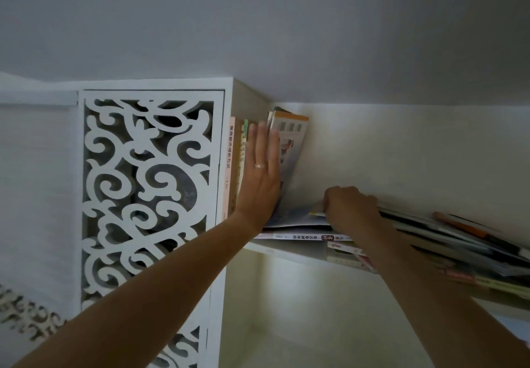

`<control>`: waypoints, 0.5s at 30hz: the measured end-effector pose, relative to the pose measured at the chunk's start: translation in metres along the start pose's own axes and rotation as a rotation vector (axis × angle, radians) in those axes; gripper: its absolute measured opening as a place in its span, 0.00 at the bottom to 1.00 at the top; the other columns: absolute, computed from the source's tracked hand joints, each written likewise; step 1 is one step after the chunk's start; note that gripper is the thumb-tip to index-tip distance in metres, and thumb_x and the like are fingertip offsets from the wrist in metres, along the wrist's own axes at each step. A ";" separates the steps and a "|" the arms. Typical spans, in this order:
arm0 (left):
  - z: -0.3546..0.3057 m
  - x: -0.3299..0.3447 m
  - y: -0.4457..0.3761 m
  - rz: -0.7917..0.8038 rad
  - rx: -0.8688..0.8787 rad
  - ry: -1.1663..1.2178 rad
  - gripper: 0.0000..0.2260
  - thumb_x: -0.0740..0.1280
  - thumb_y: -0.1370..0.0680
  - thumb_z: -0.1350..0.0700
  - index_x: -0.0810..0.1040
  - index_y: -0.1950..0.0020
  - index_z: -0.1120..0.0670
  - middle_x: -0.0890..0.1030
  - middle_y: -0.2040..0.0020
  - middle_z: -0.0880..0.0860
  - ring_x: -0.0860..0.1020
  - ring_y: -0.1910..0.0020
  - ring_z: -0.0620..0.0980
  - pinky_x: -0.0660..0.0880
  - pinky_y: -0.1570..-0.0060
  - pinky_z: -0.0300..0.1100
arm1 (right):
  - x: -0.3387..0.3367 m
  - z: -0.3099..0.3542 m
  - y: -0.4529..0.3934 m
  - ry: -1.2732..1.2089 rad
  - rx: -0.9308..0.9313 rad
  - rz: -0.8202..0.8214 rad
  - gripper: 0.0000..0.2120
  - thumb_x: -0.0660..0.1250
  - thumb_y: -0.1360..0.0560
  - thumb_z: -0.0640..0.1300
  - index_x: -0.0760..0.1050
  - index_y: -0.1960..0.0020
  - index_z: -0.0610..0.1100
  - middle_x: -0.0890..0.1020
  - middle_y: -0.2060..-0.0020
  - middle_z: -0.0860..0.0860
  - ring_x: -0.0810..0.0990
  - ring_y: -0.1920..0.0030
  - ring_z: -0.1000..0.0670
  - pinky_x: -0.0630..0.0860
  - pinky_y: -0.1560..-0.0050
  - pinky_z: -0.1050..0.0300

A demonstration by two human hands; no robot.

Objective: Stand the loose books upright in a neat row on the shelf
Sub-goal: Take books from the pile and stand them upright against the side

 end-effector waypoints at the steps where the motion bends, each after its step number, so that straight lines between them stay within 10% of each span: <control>1: -0.003 -0.002 0.001 -0.041 0.095 -0.038 0.34 0.63 0.17 0.59 0.46 0.17 0.59 0.48 0.18 0.64 0.50 0.18 0.66 0.57 0.22 0.65 | 0.001 0.005 -0.001 0.002 -0.022 -0.012 0.11 0.62 0.21 0.37 0.77 0.41 0.46 0.79 0.44 0.45 0.78 0.41 0.41 0.66 0.29 0.40; 8: -0.001 0.062 0.021 0.544 0.437 -0.676 0.24 0.69 0.19 0.50 0.73 0.26 0.60 0.72 0.26 0.65 0.58 0.21 0.71 0.46 0.21 0.64 | 0.003 0.016 -0.001 -0.173 -0.182 -0.045 0.18 0.58 0.17 0.58 0.80 0.48 0.46 0.84 0.53 0.46 0.80 0.54 0.44 0.70 0.61 0.55; 15: -0.012 0.058 0.016 0.623 0.373 -0.750 0.26 0.67 0.18 0.47 0.71 0.25 0.60 0.70 0.25 0.64 0.59 0.22 0.70 0.52 0.21 0.65 | 0.016 0.032 0.011 -0.031 -0.345 0.155 0.39 0.66 0.33 0.78 0.71 0.29 0.58 0.74 0.32 0.47 0.75 0.34 0.44 0.73 0.34 0.45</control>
Point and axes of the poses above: each hand's wrist, its own y-axis away from the middle knuckle, its own x-axis out of the palm, z = x × y, the point moved 9 cm from there along -y, towards the middle knuckle
